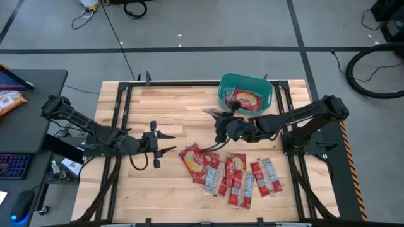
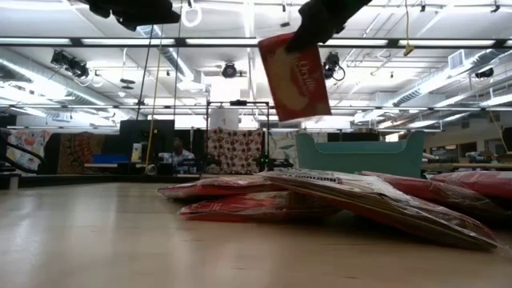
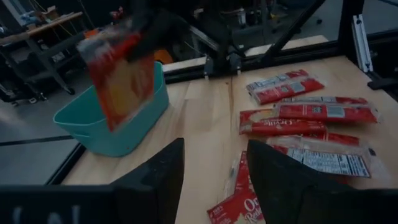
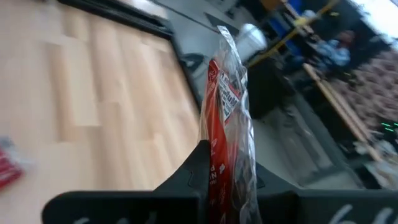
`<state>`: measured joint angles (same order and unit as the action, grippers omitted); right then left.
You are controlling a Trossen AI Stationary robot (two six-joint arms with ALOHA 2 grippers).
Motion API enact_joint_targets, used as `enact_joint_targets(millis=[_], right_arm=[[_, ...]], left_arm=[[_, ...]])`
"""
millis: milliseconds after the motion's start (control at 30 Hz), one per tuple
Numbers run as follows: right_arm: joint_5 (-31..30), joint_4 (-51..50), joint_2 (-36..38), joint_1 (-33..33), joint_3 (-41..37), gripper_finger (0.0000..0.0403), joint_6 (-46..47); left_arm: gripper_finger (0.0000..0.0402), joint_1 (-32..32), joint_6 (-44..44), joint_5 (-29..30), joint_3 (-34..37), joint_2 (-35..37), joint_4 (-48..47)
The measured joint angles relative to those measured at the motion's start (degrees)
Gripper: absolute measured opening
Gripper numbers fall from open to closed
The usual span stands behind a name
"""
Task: Sort popcorn bags into baskets
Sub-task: Put the red popcorn bag into the green bin
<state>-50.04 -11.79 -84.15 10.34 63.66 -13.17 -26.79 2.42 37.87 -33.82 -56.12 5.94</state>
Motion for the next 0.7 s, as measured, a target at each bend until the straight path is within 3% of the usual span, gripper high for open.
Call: enact_joint_targets(millis=[133,500,700], right_arm=[[-3.50,-0.89,1.01,-1.33,0.36,0.0030,-0.36],[-10.04,-15.25,-0.05,-6.04,8.12,0.0029,3.01],[-10.84,-19.28,-0.05,-10.05,10.05,0.0030,3.00]], left_arm=[[0.0172,0.00,-0.02,0.00,0.00,0.00,-0.64],[0.0172,0.00,-1.82,0.00,0.00,-0.02,-1.71],[0.0172,0.00,-1.82,0.00,0.00,-0.02,-2.60]])
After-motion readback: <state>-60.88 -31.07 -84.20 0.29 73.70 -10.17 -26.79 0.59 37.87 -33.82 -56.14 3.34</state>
